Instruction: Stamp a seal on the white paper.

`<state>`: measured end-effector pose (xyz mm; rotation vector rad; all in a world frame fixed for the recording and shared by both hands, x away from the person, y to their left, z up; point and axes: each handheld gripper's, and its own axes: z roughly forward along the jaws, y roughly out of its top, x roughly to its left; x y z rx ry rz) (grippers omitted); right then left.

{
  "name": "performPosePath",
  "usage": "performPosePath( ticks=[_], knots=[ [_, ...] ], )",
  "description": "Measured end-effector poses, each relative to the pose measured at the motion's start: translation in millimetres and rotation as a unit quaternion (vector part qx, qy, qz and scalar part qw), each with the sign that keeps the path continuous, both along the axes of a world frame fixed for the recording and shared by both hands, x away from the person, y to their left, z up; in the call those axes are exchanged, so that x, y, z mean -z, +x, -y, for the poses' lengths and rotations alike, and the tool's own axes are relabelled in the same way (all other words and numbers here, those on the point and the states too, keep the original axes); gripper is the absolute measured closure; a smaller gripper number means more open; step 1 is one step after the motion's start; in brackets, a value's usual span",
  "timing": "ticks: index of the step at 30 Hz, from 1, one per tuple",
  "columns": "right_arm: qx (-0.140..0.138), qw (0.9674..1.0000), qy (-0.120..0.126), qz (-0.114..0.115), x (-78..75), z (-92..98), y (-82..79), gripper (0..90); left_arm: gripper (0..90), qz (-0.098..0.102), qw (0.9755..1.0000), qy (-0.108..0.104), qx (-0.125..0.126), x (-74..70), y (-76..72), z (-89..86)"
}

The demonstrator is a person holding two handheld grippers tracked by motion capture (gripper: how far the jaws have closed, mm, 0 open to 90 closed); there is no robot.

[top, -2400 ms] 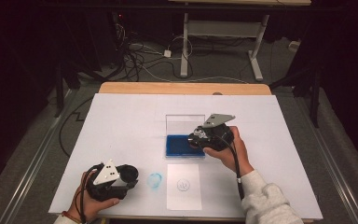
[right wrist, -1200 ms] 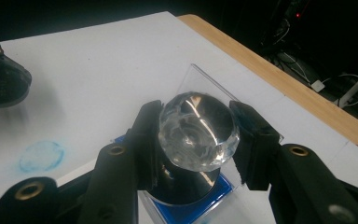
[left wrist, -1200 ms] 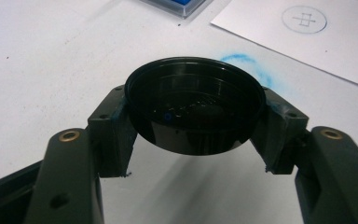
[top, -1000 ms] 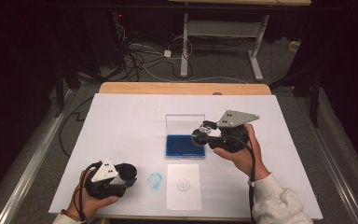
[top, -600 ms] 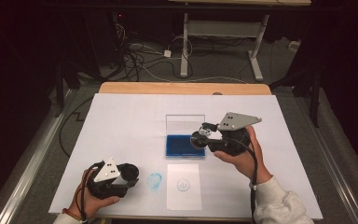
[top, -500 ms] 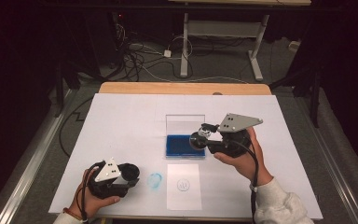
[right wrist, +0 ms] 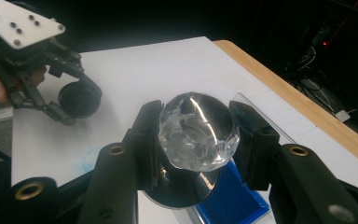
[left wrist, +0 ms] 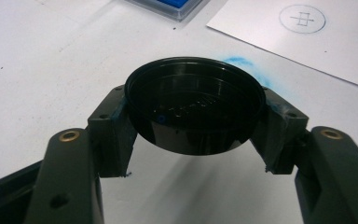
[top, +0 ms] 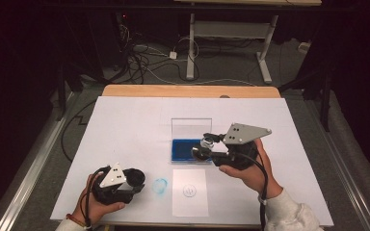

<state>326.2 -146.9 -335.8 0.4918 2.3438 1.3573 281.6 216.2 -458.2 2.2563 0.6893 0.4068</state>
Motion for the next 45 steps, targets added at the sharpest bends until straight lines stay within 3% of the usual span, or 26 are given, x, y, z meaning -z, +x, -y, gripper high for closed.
performPosePath(
  ticks=[13,32,45],
  knots=[
    [-0.036,0.9985,-0.040,-0.008,18.2,-20.0,-14.6,57.5,36.9,0.000,1.0000,0.004,-0.003,0.0,-1.0,-0.1],
    [-0.048,0.9961,-0.066,-0.032,44.7,-29.9,-25.7,57.5,36.9,-0.003,1.0000,0.003,-0.001,0.5,-0.9,0.6],
    [-0.052,0.9921,-0.106,-0.043,63.5,-36.5,-28.6,57.5,36.9,-0.006,1.0000,0.006,-0.001,1.0,-0.8,1.4]
  ],
)
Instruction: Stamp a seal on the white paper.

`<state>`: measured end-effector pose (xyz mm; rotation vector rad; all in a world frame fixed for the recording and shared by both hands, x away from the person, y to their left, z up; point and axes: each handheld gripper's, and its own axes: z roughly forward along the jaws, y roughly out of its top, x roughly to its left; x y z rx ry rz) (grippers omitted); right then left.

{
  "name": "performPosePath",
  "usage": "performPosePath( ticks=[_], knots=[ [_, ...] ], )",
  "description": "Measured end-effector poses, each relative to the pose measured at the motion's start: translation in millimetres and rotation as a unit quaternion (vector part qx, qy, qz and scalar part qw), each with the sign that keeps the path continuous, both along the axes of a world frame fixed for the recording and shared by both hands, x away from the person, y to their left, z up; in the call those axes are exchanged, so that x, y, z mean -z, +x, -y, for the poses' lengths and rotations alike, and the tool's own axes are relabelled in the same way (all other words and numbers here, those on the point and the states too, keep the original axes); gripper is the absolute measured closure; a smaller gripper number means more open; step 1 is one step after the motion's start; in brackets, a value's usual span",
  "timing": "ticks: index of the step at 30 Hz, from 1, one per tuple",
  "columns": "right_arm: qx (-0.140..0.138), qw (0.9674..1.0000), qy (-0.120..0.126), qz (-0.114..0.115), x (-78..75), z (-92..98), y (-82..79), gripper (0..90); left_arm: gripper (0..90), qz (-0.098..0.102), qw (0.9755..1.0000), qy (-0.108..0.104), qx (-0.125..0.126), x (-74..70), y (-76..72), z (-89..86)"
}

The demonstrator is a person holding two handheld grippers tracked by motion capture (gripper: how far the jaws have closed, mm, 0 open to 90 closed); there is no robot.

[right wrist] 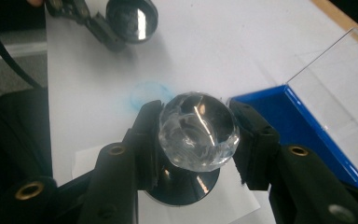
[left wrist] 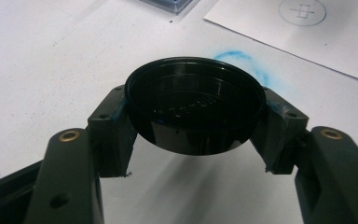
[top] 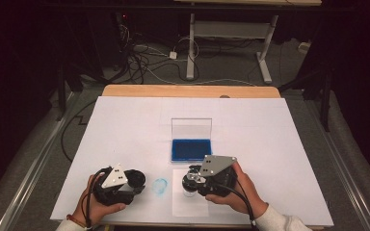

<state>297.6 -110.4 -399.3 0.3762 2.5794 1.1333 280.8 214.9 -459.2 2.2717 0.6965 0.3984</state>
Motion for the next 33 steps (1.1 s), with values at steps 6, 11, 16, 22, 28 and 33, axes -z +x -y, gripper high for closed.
performPosePath(
  ticks=[6,11,16,22,28,33],
  knots=[
    [0.000,0.9998,-0.016,-0.009,11.8,-2.2,0.7,57.5,36.9,-0.001,1.0000,0.001,-0.001,0.5,0.4,0.1],
    [-0.001,0.9996,-0.025,-0.012,19.8,-4.8,1.7,57.5,36.9,-0.001,1.0000,0.002,-0.001,0.5,0.5,0.1],
    [-0.004,0.9994,-0.029,-0.018,24.3,-7.3,1.9,57.5,36.9,-0.001,1.0000,0.002,-0.001,0.4,0.4,-0.4],
    [-0.008,0.9990,-0.038,-0.021,30.1,-12.0,1.4,57.5,36.9,-0.002,1.0000,0.003,0.000,0.8,0.5,0.1],
    [-0.007,0.9988,-0.041,-0.025,35.2,-12.4,4.0,57.5,36.9,-0.003,1.0000,0.003,0.001,1.0,0.4,0.6],
    [-0.008,0.9983,-0.054,-0.020,42.3,-16.5,4.3,57.5,36.9,-0.002,1.0000,0.006,0.001,1.2,0.6,0.7]
  ],
)
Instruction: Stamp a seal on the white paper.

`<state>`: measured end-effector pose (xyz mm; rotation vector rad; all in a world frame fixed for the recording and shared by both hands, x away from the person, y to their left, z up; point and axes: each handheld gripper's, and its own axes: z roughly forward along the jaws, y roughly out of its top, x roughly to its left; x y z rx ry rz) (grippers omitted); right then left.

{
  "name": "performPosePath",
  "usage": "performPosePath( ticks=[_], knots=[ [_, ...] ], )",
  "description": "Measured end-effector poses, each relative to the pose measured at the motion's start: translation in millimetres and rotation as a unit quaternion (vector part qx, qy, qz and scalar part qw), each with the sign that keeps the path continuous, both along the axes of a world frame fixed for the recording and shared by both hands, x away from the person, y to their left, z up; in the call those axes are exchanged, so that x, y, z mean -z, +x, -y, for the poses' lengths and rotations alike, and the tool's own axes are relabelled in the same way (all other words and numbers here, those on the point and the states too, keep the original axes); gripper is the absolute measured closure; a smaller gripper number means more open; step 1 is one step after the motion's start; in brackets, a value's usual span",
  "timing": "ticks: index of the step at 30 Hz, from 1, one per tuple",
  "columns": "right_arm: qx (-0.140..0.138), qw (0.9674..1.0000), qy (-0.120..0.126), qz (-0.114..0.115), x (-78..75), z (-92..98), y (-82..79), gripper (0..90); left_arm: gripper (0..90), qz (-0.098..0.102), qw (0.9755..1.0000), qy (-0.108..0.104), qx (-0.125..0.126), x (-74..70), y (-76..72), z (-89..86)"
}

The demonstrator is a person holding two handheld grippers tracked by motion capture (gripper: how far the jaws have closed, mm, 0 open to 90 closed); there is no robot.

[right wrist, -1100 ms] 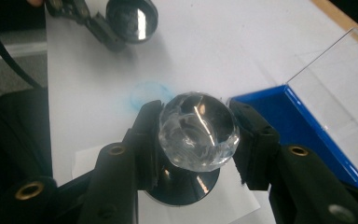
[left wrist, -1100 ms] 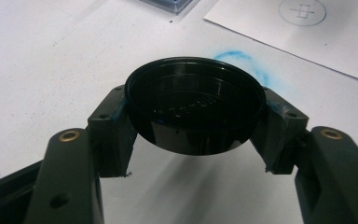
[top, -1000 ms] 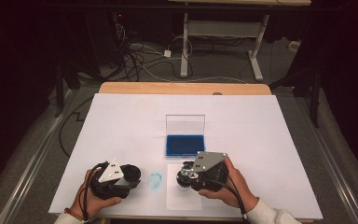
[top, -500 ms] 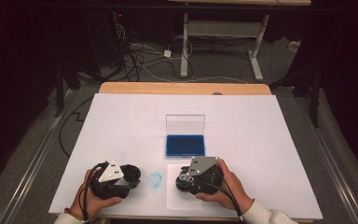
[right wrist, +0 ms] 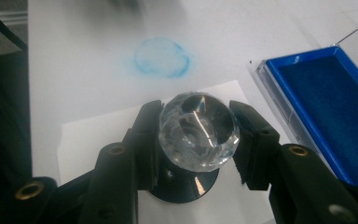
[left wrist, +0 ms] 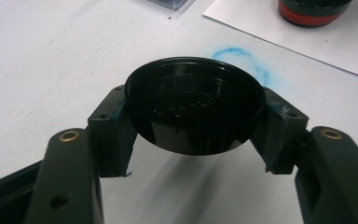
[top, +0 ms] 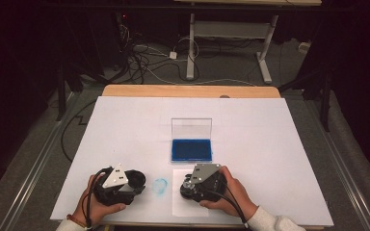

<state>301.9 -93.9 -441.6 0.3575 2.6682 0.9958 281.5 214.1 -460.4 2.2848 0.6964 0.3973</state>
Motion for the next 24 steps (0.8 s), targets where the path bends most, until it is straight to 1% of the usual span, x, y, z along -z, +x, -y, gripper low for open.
performPosePath(
  ticks=[2,6,8,10,12,17,19,24],
  knots=[
    [-0.001,1.0000,0.004,-0.001,0.9,0.0,0.5,57.5,36.9,0.000,1.0000,-0.001,0.000,0.0,-0.3,0.1],
    [-0.002,1.0000,0.000,-0.007,1.2,0.9,1.1,57.5,36.9,-0.001,1.0000,0.001,0.001,0.3,-0.3,0.7],
    [-0.004,1.0000,-0.008,0.001,1.3,-0.6,-1.4,57.5,36.9,-0.001,1.0000,0.002,0.002,0.3,-0.4,0.9],
    [-0.004,0.9999,-0.010,0.003,1.4,-0.8,-2.1,57.5,36.9,-0.002,1.0000,0.002,0.003,0.3,-0.4,1.1],
    [-0.002,1.0000,-0.008,0.000,1.8,-0.3,-1.7,57.5,36.9,-0.002,1.0000,0.003,0.003,0.4,-0.5,1.4],
    [-0.003,1.0000,-0.009,0.000,1.8,-0.1,-0.9,57.5,36.9,-0.002,1.0000,0.003,0.003,0.4,-0.4,1.4],
    [-0.003,0.9999,-0.014,0.005,1.7,-1.2,-2.4,57.6,36.9,-0.002,1.0000,0.002,0.003,0.2,-0.5,1.2],
    [-0.002,0.9998,-0.018,0.010,1.4,-2.2,-4.1,57.6,36.9,-0.004,1.0000,0.004,0.005,0.7,-0.3,1.5]
  ],
)
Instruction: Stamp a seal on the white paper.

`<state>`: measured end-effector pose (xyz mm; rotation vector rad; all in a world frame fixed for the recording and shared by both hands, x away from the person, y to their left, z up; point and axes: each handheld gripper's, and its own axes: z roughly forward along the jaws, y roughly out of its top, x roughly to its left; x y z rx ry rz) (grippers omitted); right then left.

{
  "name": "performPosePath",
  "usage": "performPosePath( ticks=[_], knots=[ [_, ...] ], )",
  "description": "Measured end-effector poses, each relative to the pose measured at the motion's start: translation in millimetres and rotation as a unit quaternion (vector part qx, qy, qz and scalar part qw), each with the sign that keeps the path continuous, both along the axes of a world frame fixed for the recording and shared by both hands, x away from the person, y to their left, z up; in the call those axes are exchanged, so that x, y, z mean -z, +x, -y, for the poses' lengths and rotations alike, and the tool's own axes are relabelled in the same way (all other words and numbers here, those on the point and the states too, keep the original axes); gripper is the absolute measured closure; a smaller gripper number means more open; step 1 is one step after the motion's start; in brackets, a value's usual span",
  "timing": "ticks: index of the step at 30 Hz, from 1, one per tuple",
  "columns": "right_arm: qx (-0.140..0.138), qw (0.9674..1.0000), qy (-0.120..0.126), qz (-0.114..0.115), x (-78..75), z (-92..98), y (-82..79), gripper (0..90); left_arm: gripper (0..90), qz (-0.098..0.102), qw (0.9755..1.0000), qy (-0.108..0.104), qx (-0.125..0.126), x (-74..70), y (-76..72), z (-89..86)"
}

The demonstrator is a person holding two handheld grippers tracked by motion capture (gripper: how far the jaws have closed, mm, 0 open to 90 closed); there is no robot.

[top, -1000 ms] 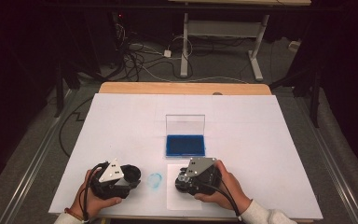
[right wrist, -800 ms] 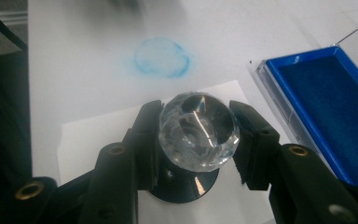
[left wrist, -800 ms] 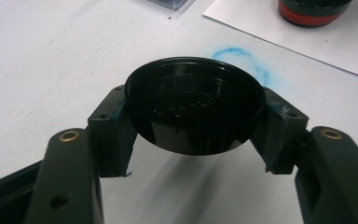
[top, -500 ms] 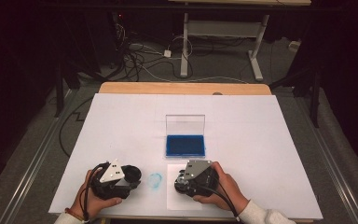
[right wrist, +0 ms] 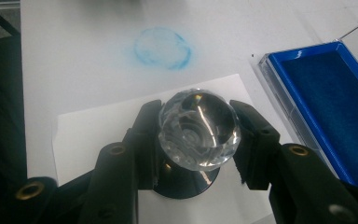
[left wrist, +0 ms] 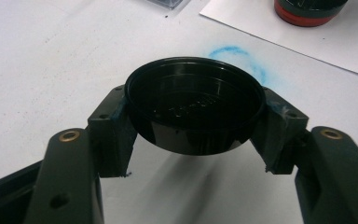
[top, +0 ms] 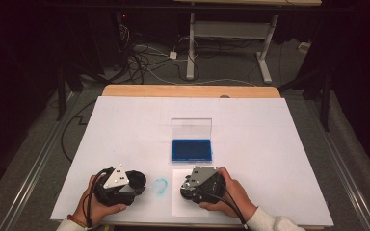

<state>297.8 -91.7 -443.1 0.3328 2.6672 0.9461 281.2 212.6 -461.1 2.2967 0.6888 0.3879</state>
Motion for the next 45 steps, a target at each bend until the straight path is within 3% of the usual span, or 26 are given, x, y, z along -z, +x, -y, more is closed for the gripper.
performPosePath(
  ticks=[19,26,39,45],
  knots=[
    [0.002,1.0000,-0.001,0.002,0.4,-2.1,0.3,57.6,36.9,-0.003,1.0000,0.002,0.002,1.1,0.7,2.3],
    [0.002,0.9998,0.012,-0.013,1.1,1.9,4.4,57.6,36.9,-0.003,1.0000,-0.001,0.002,0.8,0.3,2.2],
    [0.000,0.9999,-0.007,0.012,1.2,-1.7,-2.0,57.6,36.9,-0.005,1.0000,-0.001,0.004,0.8,0.4,2.4],
    [0.003,0.9999,-0.009,0.013,1.3,-2.0,-2.1,57.6,36.9,-0.005,1.0000,-0.001,0.003,0.6,0.4,2.3]
  ],
)
